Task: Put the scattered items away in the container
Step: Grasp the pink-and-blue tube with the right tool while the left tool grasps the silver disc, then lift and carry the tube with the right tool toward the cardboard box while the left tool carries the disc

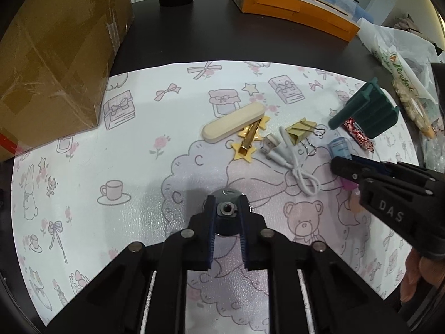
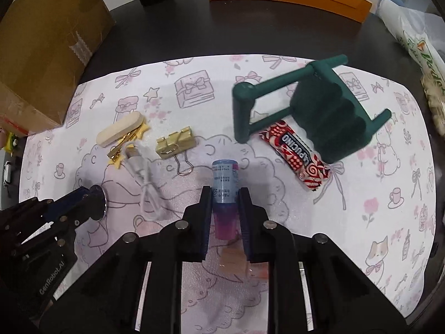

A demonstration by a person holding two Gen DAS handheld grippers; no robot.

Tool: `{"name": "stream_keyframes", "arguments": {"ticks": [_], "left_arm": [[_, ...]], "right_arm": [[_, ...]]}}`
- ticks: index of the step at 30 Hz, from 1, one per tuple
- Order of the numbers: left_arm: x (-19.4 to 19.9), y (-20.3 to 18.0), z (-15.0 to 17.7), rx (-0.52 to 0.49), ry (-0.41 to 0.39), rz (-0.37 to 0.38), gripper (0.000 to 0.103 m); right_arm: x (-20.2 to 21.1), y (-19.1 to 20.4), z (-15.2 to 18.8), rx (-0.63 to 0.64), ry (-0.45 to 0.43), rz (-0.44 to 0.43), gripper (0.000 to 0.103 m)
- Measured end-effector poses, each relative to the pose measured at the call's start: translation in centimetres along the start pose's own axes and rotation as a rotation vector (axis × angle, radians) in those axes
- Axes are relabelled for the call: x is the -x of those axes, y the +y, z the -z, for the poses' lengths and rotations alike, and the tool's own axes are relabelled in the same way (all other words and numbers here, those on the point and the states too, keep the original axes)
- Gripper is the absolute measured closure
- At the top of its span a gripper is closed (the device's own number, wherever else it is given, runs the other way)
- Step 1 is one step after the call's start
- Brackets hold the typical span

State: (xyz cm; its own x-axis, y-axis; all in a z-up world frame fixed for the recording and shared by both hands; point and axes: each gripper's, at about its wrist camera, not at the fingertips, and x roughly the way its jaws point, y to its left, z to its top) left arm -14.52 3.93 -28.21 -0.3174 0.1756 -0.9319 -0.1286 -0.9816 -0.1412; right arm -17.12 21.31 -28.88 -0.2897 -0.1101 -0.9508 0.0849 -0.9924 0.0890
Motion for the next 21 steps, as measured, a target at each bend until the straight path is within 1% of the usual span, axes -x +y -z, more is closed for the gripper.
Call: {"name": "stream_keyframes", "arguments": {"ticks": [2,8,17,21], "left_arm": [[0.2,0.1,0.0,0.011,-0.005,0.002,0.088],[1.4,0.6,0.1,0.030,-0.033,0.013,0.088],[3.6,1.0,0.0,0.042,-0.064,0.042,0.088],[4.7,1.0,0.3,0.045,-0.071,0.058,0.088]], "right_arm": [[0.6,-0.2,0.3,0.004,-0.019,-0.022,0.084],[2.6,-0.4,1.0,0.013,-0.062,-0.045,0.084],[4.3,-0.1,1.8,0.015,-0.076,-0.052,0.084],[5.4,0.7,2.0,0.029,-0.086,-0.050,0.084]]}}
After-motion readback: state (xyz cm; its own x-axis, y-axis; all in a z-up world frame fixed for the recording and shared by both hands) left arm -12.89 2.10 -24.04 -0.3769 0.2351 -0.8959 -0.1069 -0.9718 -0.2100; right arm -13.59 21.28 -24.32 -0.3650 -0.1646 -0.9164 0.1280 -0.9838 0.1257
